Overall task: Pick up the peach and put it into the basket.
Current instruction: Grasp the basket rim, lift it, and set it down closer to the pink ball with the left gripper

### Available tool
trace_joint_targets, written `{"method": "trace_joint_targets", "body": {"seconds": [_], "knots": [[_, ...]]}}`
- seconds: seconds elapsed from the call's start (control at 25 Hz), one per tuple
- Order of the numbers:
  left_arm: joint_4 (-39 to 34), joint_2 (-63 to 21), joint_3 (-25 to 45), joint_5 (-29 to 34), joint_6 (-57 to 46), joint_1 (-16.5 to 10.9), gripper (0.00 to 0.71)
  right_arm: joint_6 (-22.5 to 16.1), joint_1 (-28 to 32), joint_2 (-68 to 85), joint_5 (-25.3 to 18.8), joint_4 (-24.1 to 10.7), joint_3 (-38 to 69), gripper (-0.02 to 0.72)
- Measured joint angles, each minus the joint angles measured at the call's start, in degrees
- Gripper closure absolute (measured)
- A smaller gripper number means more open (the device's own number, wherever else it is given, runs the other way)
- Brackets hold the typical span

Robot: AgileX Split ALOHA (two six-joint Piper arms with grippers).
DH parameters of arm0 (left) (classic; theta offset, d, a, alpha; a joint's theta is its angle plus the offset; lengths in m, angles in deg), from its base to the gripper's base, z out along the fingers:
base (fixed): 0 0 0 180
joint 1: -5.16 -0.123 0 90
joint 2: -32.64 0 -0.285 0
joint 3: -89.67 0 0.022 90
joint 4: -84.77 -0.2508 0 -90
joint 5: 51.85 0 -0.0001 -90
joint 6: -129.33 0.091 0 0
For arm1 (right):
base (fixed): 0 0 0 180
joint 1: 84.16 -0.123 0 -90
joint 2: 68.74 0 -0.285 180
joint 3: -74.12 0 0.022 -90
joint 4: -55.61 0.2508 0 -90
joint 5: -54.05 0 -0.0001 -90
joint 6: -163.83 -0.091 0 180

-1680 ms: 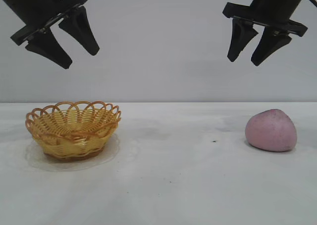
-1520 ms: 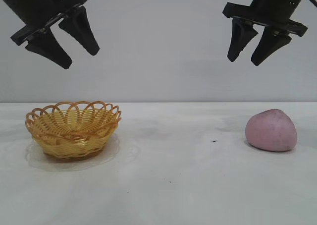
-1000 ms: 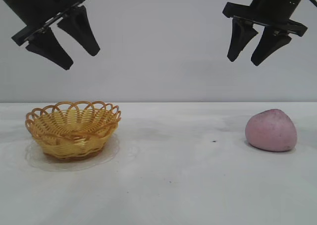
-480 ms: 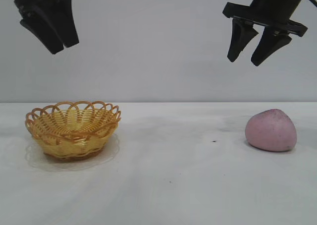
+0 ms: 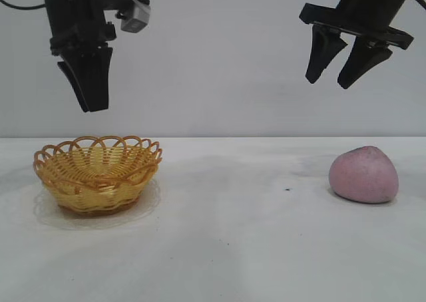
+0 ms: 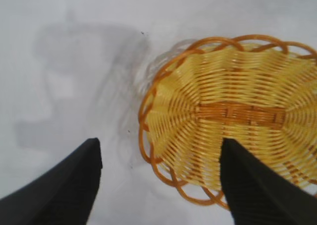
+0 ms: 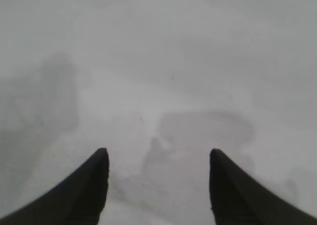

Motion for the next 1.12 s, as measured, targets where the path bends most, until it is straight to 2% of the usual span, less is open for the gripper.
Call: {"method": "trace_joint_targets", "body": {"seconds": [0.28,0.32,0.4,0.68,0.76,0.84,0.88,0.92,1.12], "knots": [[-0.36,3.21,-1.13,0.14,0.45,0.00,0.249,0.00,0.00,0.00,0.00,0.00,0.00,0.330],[-0.36,3.74,-1.29,0.04,0.45,0.00,0.296,0.00,0.00,0.00,0.00,0.00,0.00,0.330],[-0.36,4.69,-1.60,-0.14,0.49,0.00,0.295,0.00,0.00,0.00,0.00,0.00,0.00,0.330],[-0.56,7.78,-1.60,-4.22,1.54,1.14,0.295,0.00,0.00,0.00,-0.09,-0.25,0.00,0.330],[-0.68,8.53,-2.00,-4.05,1.54,1.78,0.385,0.00,0.00,0.00,-0.13,-0.51,0.00,0.330],[-1.00,8.88,-2.76,-2.82,1.66,2.42,0.569,0.00,0.00,0.00,-0.23,-0.51,0.00,0.330],[-1.14,8.88,-3.08,-1.92,1.66,2.53,0.615,0.00,0.00,0.00,-0.23,-0.51,0.00,0.330],[-1.79,8.88,-3.62,-1.09,1.40,2.78,0.645,0.00,0.00,0.00,-0.23,-0.51,0.00,0.330],[-4.95,8.77,-7.36,0.91,-8.11,2.91,0.637,0.00,0.00,0.00,-0.23,-0.51,0.00,0.330]]}}
